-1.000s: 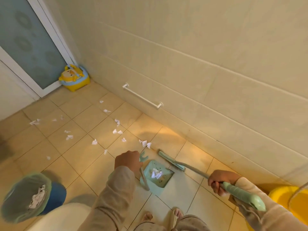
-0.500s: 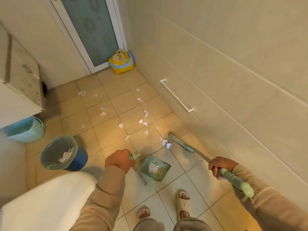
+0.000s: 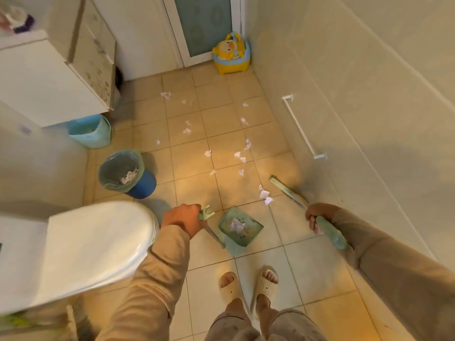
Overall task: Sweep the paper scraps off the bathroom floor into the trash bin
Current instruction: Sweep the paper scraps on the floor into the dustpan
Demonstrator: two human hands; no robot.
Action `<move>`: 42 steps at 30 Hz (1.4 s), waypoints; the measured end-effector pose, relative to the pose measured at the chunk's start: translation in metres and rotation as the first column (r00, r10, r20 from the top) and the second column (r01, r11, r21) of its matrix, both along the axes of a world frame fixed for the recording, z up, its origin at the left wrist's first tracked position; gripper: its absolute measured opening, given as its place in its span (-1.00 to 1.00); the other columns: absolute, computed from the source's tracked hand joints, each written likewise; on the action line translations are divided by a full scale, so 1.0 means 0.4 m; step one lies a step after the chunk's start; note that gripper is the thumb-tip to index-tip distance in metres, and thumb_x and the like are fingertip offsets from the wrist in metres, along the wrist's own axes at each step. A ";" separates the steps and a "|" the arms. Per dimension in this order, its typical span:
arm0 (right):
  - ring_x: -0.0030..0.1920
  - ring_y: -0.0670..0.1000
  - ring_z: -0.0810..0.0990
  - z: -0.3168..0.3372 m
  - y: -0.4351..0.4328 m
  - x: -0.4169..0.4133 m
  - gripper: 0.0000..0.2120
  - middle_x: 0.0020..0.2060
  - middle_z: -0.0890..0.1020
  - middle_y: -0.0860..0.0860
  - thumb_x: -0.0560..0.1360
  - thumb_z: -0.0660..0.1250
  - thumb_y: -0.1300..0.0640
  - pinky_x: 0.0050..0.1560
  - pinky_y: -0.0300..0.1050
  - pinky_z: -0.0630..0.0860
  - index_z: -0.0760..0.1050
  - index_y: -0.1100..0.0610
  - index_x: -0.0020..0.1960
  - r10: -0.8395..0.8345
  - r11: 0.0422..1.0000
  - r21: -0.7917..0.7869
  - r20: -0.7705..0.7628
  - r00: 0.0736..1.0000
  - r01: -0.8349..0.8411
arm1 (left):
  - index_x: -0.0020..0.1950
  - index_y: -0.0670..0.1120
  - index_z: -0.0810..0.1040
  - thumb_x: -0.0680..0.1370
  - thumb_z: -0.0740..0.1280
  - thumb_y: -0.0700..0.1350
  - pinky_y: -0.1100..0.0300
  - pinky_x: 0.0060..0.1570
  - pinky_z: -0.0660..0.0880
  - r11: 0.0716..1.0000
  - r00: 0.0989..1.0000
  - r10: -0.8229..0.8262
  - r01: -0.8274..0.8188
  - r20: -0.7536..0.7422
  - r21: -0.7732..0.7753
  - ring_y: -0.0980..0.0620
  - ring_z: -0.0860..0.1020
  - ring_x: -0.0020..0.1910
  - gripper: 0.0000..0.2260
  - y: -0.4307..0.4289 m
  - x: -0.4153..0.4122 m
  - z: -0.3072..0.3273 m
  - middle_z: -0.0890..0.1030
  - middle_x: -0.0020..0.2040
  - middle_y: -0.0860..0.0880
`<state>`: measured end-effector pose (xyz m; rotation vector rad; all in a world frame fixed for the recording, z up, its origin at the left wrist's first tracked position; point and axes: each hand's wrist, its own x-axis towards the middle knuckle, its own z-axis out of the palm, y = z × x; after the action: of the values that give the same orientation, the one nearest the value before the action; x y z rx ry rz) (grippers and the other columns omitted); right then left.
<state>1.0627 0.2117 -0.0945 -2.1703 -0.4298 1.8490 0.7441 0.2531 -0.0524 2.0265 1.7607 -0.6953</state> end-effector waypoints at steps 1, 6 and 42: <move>-0.82 -0.05 0.36 0.010 -0.005 -0.003 -0.73 -0.80 0.38 0.05 0.51 0.08 0.32 -0.73 -0.43 0.30 0.28 0.17 -0.35 0.057 0.997 -0.044 -0.012 0.998 -0.058 | 0.25 -0.07 0.46 0.56 0.22 0.11 0.05 0.13 0.47 1.000 1.000 -0.003 0.003 -0.001 -0.002 -0.15 0.54 0.17 -0.65 0.003 0.004 0.000 0.57 0.19 -0.15; -0.75 -0.07 0.42 0.027 -0.035 -0.019 -0.79 -0.73 0.45 0.05 0.49 0.14 0.36 -0.66 -0.38 0.36 0.35 0.23 -0.31 0.198 0.975 -0.095 -0.032 0.980 -0.200 | 0.23 -0.07 0.48 0.56 0.21 0.11 0.07 0.10 0.48 1.000 1.000 -0.016 0.017 -0.012 0.016 -0.14 0.55 0.15 -0.65 0.022 0.013 0.004 0.59 0.18 -0.14; -0.78 -0.07 0.38 0.040 0.188 -0.055 -0.66 -0.74 0.41 0.04 0.56 0.06 0.34 -0.68 -0.44 0.30 0.29 0.20 -0.38 0.088 0.994 -0.050 -0.089 0.992 -0.093 | 0.20 -0.05 0.51 0.57 0.19 0.12 0.11 0.06 0.49 0.988 0.992 0.107 -0.114 0.069 0.103 -0.11 0.57 0.11 -0.66 0.133 -0.070 -0.001 0.62 0.14 -0.11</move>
<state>1.0407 0.2867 -0.0784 -2.1283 -0.4724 2.0165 0.7160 0.3062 -0.0527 1.9770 1.8937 -0.5081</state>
